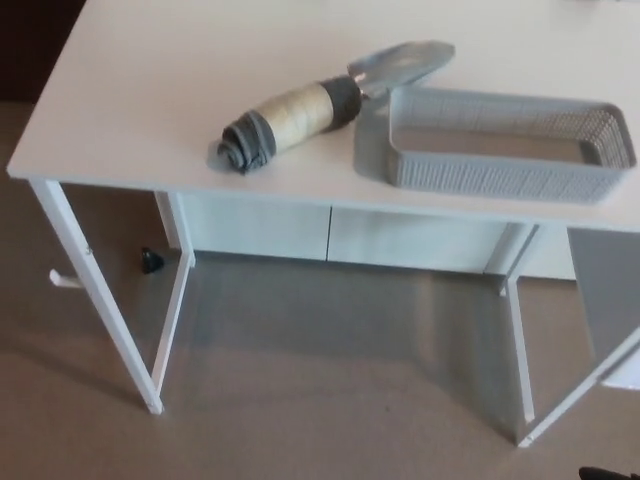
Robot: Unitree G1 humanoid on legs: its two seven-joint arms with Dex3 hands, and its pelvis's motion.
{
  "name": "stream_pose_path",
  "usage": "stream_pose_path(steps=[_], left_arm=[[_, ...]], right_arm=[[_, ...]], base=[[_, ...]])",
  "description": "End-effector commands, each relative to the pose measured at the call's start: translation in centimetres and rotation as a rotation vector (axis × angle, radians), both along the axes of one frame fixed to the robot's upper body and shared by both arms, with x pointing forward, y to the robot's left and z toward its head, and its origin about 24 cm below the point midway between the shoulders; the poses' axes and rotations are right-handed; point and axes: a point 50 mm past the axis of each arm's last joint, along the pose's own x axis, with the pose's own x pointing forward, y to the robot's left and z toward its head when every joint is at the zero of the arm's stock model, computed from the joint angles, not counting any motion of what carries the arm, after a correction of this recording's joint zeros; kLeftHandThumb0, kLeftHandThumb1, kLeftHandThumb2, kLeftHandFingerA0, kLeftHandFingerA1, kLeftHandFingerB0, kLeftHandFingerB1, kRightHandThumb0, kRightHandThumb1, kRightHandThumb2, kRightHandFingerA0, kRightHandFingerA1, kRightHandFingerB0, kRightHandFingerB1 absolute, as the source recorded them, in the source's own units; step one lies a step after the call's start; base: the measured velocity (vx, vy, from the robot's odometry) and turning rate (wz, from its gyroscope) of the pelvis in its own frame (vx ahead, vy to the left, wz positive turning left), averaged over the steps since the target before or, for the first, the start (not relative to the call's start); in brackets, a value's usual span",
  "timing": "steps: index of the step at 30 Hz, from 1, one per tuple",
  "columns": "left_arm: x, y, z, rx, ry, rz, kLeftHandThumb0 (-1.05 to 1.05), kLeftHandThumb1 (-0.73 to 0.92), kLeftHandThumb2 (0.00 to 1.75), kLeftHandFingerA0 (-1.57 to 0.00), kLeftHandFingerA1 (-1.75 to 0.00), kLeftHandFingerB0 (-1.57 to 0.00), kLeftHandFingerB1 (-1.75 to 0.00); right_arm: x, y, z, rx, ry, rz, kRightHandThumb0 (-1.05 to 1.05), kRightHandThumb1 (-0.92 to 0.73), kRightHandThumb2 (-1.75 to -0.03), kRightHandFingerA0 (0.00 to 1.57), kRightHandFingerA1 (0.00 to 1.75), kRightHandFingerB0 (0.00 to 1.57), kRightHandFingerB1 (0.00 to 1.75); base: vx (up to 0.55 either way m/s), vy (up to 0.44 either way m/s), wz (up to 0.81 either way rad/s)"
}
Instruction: The robot walks towards a desk on which a shovel is kept on the left hand side and a container is kept on the right hand side. The robot picks up the shovel using its left hand and places it in the container.
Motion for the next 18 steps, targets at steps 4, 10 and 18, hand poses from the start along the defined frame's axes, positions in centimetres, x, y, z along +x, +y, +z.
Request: stream_pose_path(steps=[4, 10, 18], left_arm=[[0.02, 0.07, 0.22, 0.025, -0.024, -0.018, -0.43, 0.54, 0.69, -0.28, -0.42, -0.23, -0.37], [0.02, 0.02, 0.26, 0.026, -0.026, -0.02, -0.43, 0.54, 0.68, -0.29, -0.42, -0.22, -0.37], [0.07, 0.24, 0.42, 0.033, -0.031, -0.02, -0.35, 0.61, 0.58, -0.35, -0.38, -0.25, -0.3]], right_arm=[[-0.11, -0.42, 0.29, -0.021, -0.019, 0.005, -0.45, -0.63, -0.59, 0.35, 0.4, 0.23, 0.34], [-0.12, -0.41, 0.35, -0.017, -0.016, 0.008, -0.45, -0.63, -0.6, 0.33, 0.4, 0.22, 0.33], [0.3, -0.05, 0.35, -0.018, -0.018, 0.023, -0.45, -0.63, -0.6, 0.33, 0.41, 0.22, 0.34]], base=[[0.1, -0.115, 0.0], [0.23, -0.011, 0.05], [0.16, 0.121, -0.12]])
